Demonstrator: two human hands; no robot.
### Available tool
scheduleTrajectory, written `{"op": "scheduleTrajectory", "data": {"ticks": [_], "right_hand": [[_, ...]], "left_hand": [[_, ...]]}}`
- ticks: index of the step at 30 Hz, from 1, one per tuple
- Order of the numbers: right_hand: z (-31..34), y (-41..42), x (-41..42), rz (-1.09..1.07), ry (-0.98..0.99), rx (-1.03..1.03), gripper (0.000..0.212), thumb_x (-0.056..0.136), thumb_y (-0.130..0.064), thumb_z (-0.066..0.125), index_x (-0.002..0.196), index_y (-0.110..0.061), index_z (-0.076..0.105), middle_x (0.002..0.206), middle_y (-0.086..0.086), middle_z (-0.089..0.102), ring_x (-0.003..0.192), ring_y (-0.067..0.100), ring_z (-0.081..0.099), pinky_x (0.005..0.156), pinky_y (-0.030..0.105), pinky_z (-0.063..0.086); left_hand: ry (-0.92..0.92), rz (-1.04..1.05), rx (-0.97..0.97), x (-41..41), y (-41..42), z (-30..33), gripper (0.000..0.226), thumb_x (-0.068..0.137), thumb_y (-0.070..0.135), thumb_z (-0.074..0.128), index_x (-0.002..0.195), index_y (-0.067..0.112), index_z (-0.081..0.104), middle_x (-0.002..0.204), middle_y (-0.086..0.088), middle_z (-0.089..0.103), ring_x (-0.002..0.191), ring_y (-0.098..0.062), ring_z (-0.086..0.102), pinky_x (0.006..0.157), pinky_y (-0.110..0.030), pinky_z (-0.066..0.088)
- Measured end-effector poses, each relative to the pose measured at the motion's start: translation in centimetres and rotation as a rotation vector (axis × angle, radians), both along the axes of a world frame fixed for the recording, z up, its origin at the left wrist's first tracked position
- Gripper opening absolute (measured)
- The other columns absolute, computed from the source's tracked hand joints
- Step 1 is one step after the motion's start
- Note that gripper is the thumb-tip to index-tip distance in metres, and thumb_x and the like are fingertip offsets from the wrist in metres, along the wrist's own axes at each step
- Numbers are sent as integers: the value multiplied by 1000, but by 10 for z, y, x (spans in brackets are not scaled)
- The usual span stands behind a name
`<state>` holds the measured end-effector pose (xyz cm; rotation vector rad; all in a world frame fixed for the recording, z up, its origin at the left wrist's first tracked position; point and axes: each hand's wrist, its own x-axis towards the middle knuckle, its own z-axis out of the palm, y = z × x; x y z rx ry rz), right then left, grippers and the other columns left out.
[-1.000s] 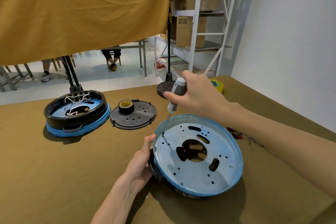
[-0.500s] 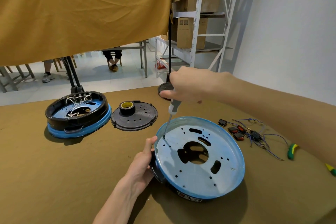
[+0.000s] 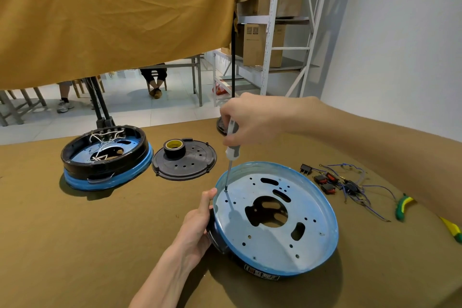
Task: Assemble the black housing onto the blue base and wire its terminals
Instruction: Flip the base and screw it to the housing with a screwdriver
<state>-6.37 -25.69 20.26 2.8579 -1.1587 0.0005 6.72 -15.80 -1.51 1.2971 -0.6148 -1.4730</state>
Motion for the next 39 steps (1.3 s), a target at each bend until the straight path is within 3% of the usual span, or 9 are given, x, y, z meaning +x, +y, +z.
{"op": "scheduleTrajectory", "data": {"ticks": [5, 12, 15, 18, 21, 27, 32, 36, 39], "right_hand": [[15, -6, -8, 65, 5, 270, 18, 84, -22, 77, 96, -28, 67, 97, 0, 70, 86, 18, 69, 68, 36, 57], [-2, -14, -14, -118, 13, 237, 43, 99, -48, 59, 96, -6, 70, 61, 5, 73, 39, 11, 59, 39, 19, 45], [8, -15, -16, -93, 1, 310, 40, 87, -37, 77, 113, -14, 56, 75, 7, 71, 47, 11, 58, 42, 20, 45], [12, -15, -13, -18, -55, 342, 36, 85, -19, 80, 105, -22, 50, 95, 9, 72, 65, 17, 68, 52, 21, 53], [10, -12, -7, 44, -109, 325, 29, 85, -19, 82, 99, -20, 57, 85, 3, 75, 64, 13, 73, 53, 20, 53], [11, -12, -9, 76, -108, 302, 28, 82, -23, 85, 98, -23, 62, 86, 0, 74, 66, 10, 73, 54, 19, 53], [12, -13, -18, 71, -167, 244, 28, 81, -31, 86, 98, -27, 64, 94, -5, 73, 80, 11, 73, 60, 17, 50], [6, -13, -22, 71, -169, 277, 25, 83, -25, 85, 100, -21, 67, 86, -3, 75, 71, 9, 73, 57, 15, 50], [0, -13, -21, 85, -204, 271, 20, 85, -24, 82, 99, -19, 68, 80, -2, 76, 68, 10, 74, 59, 19, 55]], "left_hand": [[-18, -12, 3, 0, 1, -1, 65, 67, 78, 66, 80, 17, 83, 91, -14, 79, 80, -25, 73, 62, -31, 57], [-34, -20, 13, 0, 0, 3, 60, 85, 65, 63, 105, 11, 79, 103, -15, 78, 88, -27, 75, 71, -35, 57], [-26, -14, 9, 0, 1, 3, 58, 84, 68, 62, 95, 15, 83, 101, -13, 79, 93, -28, 73, 80, -38, 56], [22, -36, 21, 3, 2, 3, 55, 82, 65, 67, 79, 11, 81, 89, -15, 76, 81, -27, 69, 74, -36, 54], [65, -86, 61, 9, 0, 9, 57, 71, 62, 75, 79, 6, 71, 69, -12, 65, 63, -23, 63, 64, -32, 51], [-78, -168, 169, 10, -12, 31, 62, 77, 43, 78, 118, -2, 64, 91, -15, 75, 80, -27, 71, 66, -32, 58], [-149, -91, 150, -1, -19, 34, 41, 81, 35, 73, 112, 9, 68, 86, -13, 76, 83, -30, 70, 76, -37, 57], [-129, -21, 169, 0, -20, 30, 40, 79, 34, 76, 108, 9, 69, 84, -12, 75, 77, -28, 69, 64, -33, 58], [-152, 20, 158, -1, -22, 24, 33, 82, 30, 73, 106, 7, 69, 76, -12, 76, 75, -30, 69, 71, -37, 56]]}}
